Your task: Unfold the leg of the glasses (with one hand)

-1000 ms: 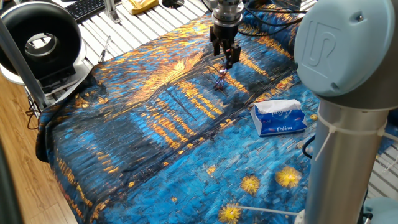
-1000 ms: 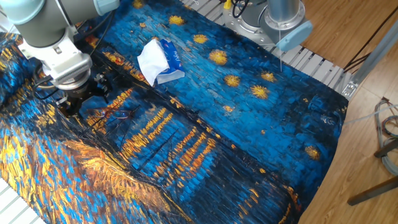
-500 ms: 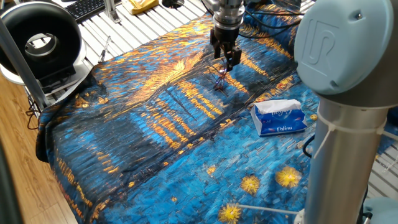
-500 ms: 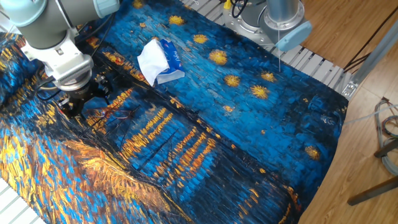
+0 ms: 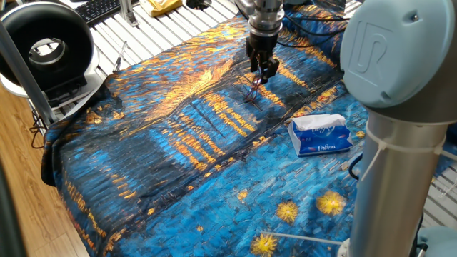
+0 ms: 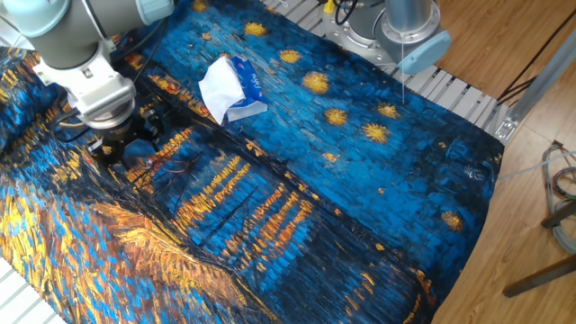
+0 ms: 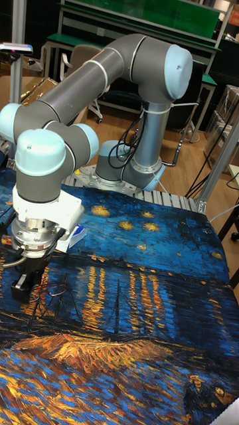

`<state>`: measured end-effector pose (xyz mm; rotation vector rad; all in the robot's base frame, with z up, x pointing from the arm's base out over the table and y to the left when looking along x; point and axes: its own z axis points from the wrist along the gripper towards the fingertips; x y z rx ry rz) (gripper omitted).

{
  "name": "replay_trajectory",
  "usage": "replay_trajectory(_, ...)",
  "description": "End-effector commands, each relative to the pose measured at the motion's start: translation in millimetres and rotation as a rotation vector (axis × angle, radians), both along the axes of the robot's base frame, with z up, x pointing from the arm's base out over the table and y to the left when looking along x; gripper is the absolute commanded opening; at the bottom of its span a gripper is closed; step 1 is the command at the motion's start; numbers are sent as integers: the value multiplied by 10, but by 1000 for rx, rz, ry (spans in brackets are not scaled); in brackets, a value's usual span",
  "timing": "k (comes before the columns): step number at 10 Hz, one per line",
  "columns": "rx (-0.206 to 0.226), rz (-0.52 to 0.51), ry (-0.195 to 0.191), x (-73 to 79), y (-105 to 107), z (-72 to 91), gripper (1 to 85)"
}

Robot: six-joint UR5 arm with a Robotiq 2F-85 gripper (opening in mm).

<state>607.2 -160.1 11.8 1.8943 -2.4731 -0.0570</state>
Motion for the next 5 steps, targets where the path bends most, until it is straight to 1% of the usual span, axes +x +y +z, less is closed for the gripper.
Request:
replay_trajectory(1,8,-67,7,-51,14,30,497)
replay_trajectory(2,-1,-79,8,-65,-2,39,477)
replay_trajectory(3,-10,-88,5,-68,-24,45,430)
replay_trajectory(5,-20,-107,1,-79,-39,62,370)
